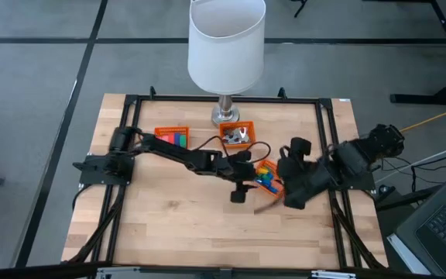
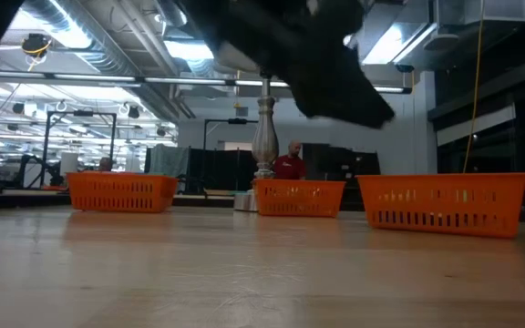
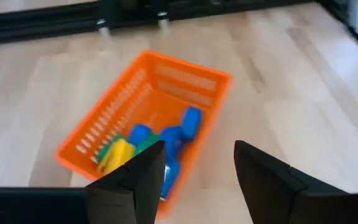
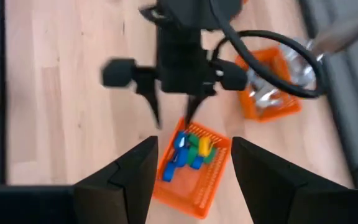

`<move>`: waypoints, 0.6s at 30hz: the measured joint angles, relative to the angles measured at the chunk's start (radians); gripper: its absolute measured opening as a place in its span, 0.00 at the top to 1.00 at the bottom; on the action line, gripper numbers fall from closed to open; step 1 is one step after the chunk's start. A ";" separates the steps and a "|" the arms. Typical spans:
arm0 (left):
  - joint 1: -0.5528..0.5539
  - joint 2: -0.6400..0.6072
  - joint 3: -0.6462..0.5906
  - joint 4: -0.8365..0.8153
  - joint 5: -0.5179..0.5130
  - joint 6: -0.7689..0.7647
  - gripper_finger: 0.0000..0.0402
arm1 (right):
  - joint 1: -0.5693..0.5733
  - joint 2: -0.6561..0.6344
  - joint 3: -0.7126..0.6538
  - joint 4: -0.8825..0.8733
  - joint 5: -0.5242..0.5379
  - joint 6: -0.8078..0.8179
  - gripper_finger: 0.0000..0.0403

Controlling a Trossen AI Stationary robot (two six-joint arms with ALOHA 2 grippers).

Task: Pick and place Stapler, Stapler remover, tape
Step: Return to Home Position

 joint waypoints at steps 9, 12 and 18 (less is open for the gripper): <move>-0.110 -0.308 -0.306 0.093 -0.082 0.063 0.53 | 0.277 -0.042 -0.283 0.009 0.367 0.204 0.48; -0.138 -0.435 -0.501 0.244 -0.076 0.032 0.53 | 0.329 -0.082 -0.475 0.082 0.414 0.335 0.48; -0.182 -0.668 -0.873 0.619 -0.059 -0.018 0.53 | 0.340 -0.152 -0.823 0.492 0.415 0.362 0.48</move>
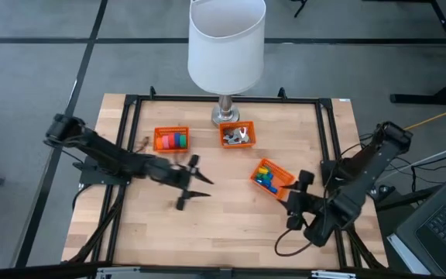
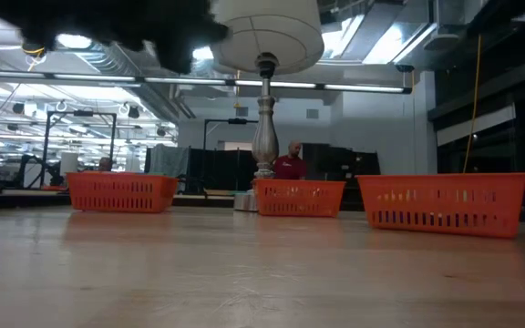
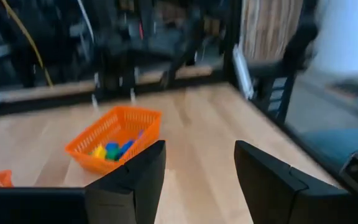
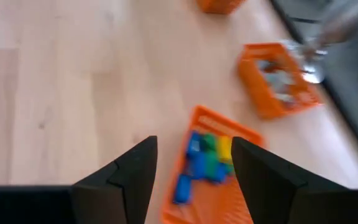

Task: Pick and place Stapler, Stapler remover, tape
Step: Return to Home Position

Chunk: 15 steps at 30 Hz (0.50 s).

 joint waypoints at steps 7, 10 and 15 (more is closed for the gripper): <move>-0.045 -0.258 -0.270 0.185 -0.013 0.000 0.53 | -0.068 -0.061 -0.265 0.611 -0.131 -0.273 0.48; -0.063 -0.358 -0.336 0.184 -0.043 0.003 0.53 | -0.095 -0.093 -0.376 0.930 -0.250 -0.410 0.48; -0.083 -0.481 -0.415 0.172 -0.082 0.003 0.53 | -0.136 -0.121 -0.549 1.410 -0.447 -0.567 0.48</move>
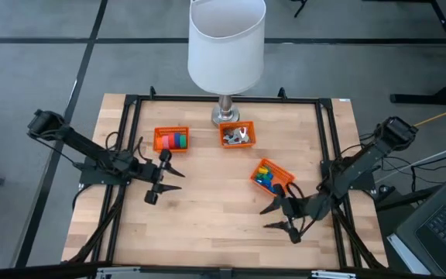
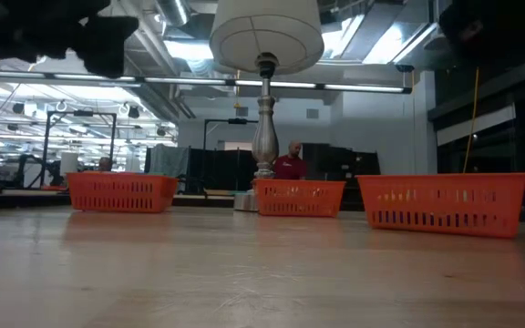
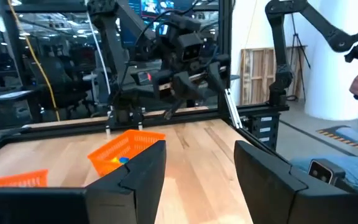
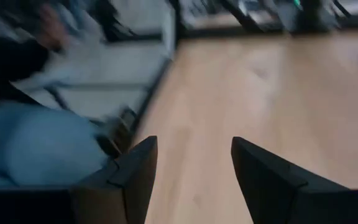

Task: Pick and place Stapler, Stapler remover, tape
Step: Return to Home Position

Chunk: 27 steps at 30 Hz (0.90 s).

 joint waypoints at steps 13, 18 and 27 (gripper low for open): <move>-0.001 -0.242 -0.098 -0.158 -0.051 -0.016 0.53 | -0.008 -0.011 -0.157 0.254 -0.017 -0.106 0.48; 0.019 -0.337 -0.098 -0.224 -0.027 -0.016 0.53 | -0.008 -0.011 -0.157 0.248 -0.015 -0.122 0.48; 0.236 -0.539 -0.098 -0.412 0.246 -0.039 0.53 | -0.106 -0.011 -0.207 0.384 -0.181 -0.251 0.48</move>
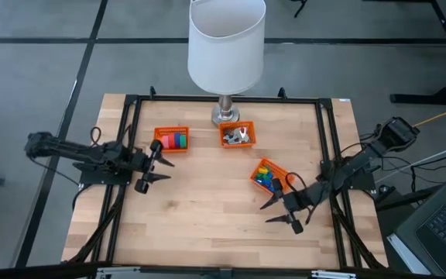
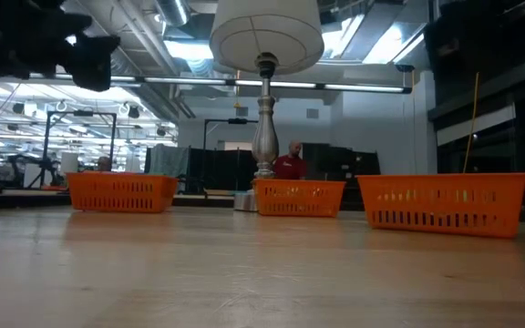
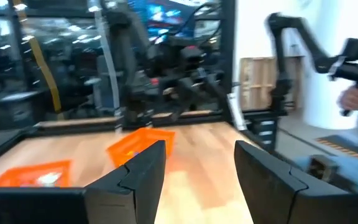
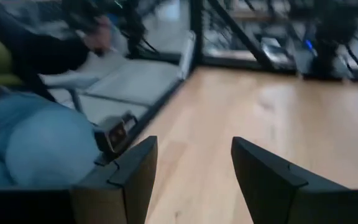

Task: Pick and place Stapler, Stapler remover, tape
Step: Return to Home Position

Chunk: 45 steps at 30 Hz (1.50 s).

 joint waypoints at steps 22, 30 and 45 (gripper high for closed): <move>0.192 -0.153 0.000 -0.211 0.059 -0.025 0.53 | -0.160 -0.202 -0.378 0.547 -0.159 -0.154 0.48; 0.191 -0.141 0.000 -0.213 0.058 -0.025 0.53 | -0.280 -0.425 -0.378 0.311 -0.258 -0.150 0.48; 0.191 -0.142 0.000 -0.212 0.057 -0.025 0.53 | -0.401 -0.743 -0.378 -0.194 -0.249 -0.150 0.48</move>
